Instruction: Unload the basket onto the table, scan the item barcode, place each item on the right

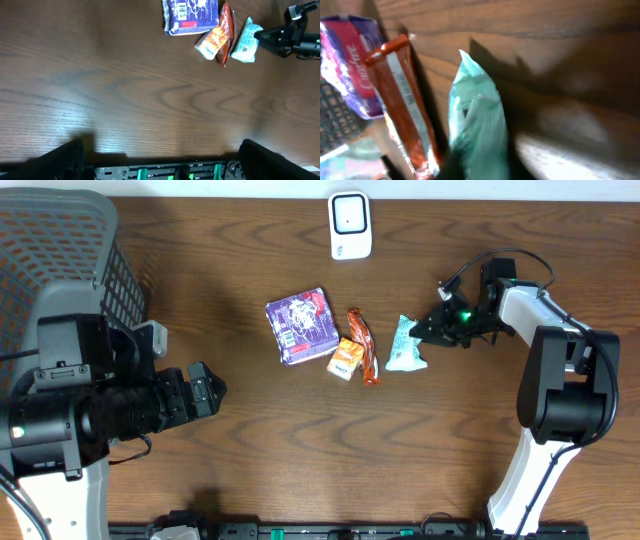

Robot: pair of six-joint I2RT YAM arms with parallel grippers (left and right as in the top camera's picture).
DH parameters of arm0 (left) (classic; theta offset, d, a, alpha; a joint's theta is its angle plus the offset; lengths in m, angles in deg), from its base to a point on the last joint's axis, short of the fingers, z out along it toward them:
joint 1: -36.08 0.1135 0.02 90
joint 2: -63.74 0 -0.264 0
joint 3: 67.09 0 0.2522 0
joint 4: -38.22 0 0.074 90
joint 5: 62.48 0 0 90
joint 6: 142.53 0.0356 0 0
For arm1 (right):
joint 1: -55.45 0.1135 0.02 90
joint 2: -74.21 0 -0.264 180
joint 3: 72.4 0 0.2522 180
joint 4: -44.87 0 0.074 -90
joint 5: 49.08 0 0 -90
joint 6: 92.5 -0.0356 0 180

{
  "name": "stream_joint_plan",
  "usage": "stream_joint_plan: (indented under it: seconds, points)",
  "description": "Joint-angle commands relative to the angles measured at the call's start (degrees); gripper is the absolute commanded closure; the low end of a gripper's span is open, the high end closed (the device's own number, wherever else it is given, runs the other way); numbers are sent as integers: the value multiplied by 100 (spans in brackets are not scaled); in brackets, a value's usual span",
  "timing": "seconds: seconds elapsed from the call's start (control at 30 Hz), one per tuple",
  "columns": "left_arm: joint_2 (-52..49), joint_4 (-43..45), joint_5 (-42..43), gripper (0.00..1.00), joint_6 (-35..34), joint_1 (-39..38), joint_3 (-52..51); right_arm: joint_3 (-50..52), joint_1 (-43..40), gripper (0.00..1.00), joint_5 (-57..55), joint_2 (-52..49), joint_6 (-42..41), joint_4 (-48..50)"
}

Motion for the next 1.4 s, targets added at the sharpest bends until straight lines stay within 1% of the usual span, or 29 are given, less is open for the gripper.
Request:
stream_joint_plan:
  seconds: [0.0,0.1,0.2,0.3,0.33,0.43,0.5,0.6,0.7,0.8,0.87,0.93,0.97,1.0,1.13,1.23,1.27,1.3,1.33,1.37]
  points:
    - [-7,-17,28,2,31,20,-13,-308,9,99,-94,-48,-332,-109]
    - [-7,-17,28,2,31,20,-13,-782,70,99,-713,46,-498,-527]
    - [-7,-17,28,2,31,20,-13,-1419,282,99,-2033,225,-525,-1174]
    - [-7,-17,26,2,31,20,-13,-2022,667,99,-3633,354,-654,-1790]
    - [-7,-17,28,2,31,20,-13,-2299,979,99,-4765,372,-876,-2122]
    - [-7,-17,28,2,31,20,-13,-2358,1526,99,-6653,367,-1364,-2406]
    - [-7,-17,28,2,31,20,-13,-2306,1864,99,-7497,280,-1617,-2498]
    - [-7,-17,28,2,31,20,-13,-2184,2271,99,-8115,105,-2055,-2485]
    - [-7,-17,26,2,31,20,-13,-2114,2588,99,-7989,-109,-2214,-2334]
    - [-7,-17,28,2,31,20,-13,-2116,2865,99,-7608,-302,-2234,-2210]
    - [-7,-17,28,2,31,20,-13,-2116,3040,91,-7246,-382,-2234,-2114]
    - [-7,-17,26,2,31,20,-13,-2116,3211,74,-6826,-391,-2234,-1991]
    - [-7,-17,28,2,31,20,-13,-2118,3283,60,-6627,-389,-2234,-1917]
    - [-7,-17,26,2,31,20,-13,-2144,3331,50,-6481,-372,-2234,-1882]
    - [-7,-17,28,2,31,20,-13,-2621,3340,24,-6279,-334,-2232,-2177]
    - [-7,-17,28,2,31,20,-13,-3300,3143,20,-6269,-334,-2131,-2785]
    - [-7,-17,28,2,31,20,-13,-3552,3038,19,-6220,-334,-1987,-3001]
    - [-7,-17,28,2,31,20,-13,-3930,2835,19,-5980,-334,-1517,-3329]
    - [-7,-17,28,2,31,20,-13,-4087,2704,13,-5761,-334,-1169,-3484]
    - [-7,-17,28,2,31,20,-13,-4181,2557,11,-5501,-334,-750,-3615]
